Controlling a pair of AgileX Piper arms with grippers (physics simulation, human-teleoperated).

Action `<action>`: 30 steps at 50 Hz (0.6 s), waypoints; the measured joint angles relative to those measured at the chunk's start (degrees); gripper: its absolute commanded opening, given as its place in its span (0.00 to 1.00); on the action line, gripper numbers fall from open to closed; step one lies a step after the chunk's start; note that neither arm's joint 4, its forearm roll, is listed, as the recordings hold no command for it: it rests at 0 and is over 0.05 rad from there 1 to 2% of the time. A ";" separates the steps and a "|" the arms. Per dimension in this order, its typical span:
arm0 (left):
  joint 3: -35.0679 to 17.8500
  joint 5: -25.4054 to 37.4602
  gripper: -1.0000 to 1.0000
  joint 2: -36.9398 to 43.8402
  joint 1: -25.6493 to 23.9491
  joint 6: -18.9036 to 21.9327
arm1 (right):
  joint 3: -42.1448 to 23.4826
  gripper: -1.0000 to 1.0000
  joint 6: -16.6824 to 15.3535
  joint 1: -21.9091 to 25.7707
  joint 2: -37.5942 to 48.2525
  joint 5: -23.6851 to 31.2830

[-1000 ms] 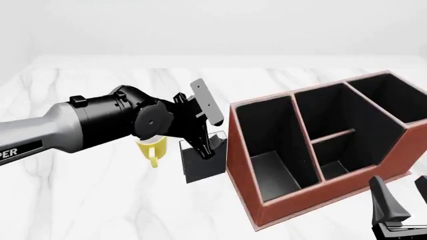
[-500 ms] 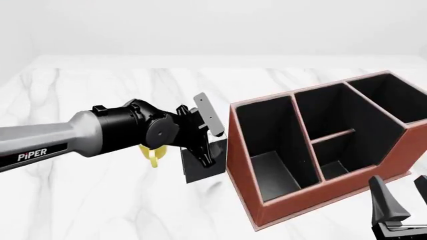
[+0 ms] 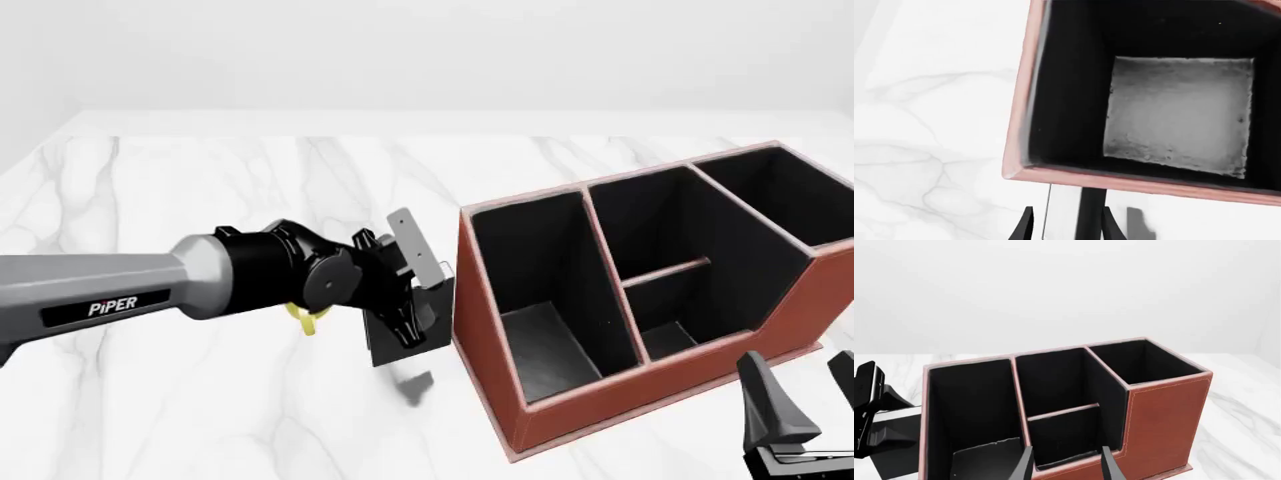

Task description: Pick up the book and place it in the back compartment of the caddy.

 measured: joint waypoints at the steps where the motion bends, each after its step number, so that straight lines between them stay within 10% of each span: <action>1: 0.10 -0.13 0.00 0.08 0.00 -0.01 | 0.00 1.00 0.01 0.00 -0.02 0.02; 30: 2.63 0.07 0.00 -2.54 -0.29 -2.41 | 0.03 1.00 0.10 -0.06 0.57 -0.57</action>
